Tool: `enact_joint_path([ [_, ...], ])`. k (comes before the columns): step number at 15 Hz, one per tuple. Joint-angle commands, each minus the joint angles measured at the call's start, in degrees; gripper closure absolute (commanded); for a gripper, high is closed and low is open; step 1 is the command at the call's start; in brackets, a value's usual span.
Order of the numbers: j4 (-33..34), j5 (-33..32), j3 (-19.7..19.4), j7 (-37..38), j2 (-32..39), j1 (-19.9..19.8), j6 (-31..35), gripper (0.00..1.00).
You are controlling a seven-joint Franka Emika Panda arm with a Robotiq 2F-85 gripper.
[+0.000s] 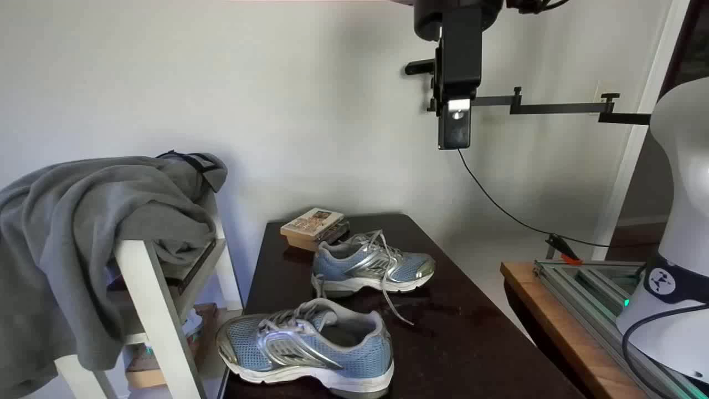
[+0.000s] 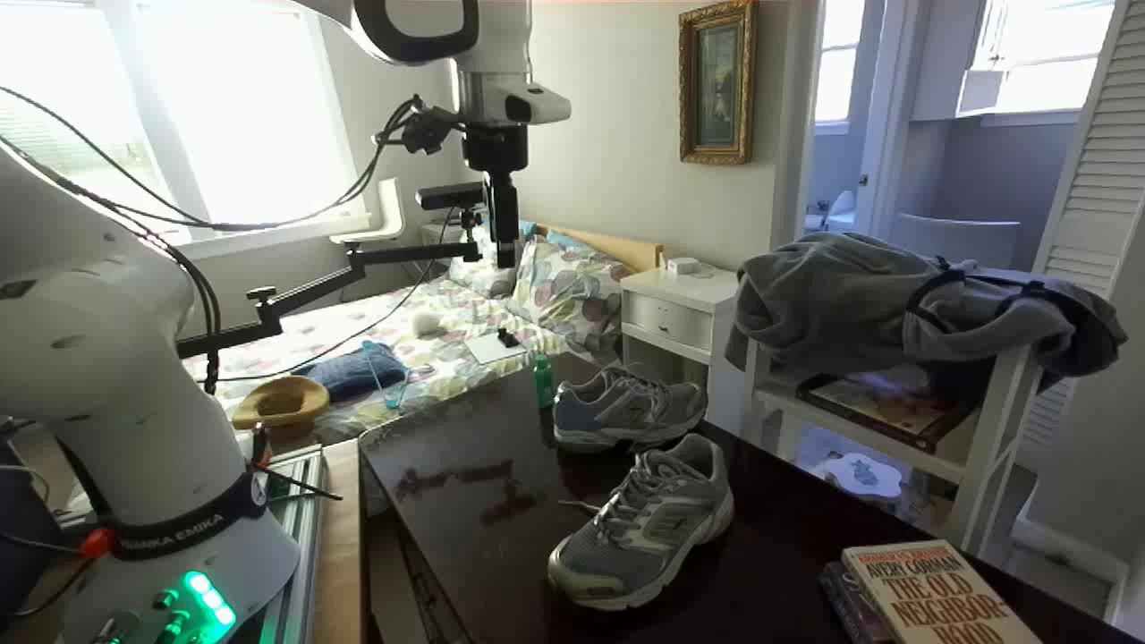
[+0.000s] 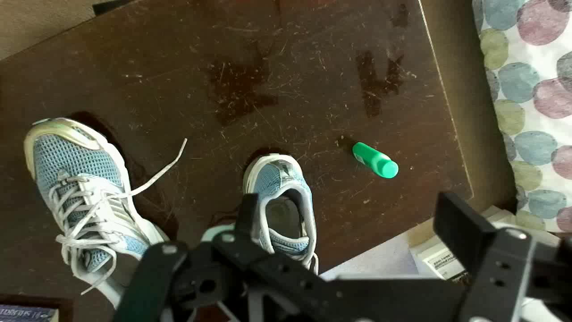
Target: Turn the left shoe to the right
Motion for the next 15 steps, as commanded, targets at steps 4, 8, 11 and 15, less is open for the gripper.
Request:
enact_joint_path([
  [4,0.1,0.14,0.34,-0.15,0.01,-0.41,-0.16,0.0],
  [8,3.7,-4.64,0.62,-8.21,7.38,0.67,1.69,0.0],
  [11,7.22,-8.8,2.66,-11.53,15.25,1.66,5.26,0.0],
  [15,12.47,-17.14,5.27,-13.15,25.08,3.11,8.33,0.0],
])
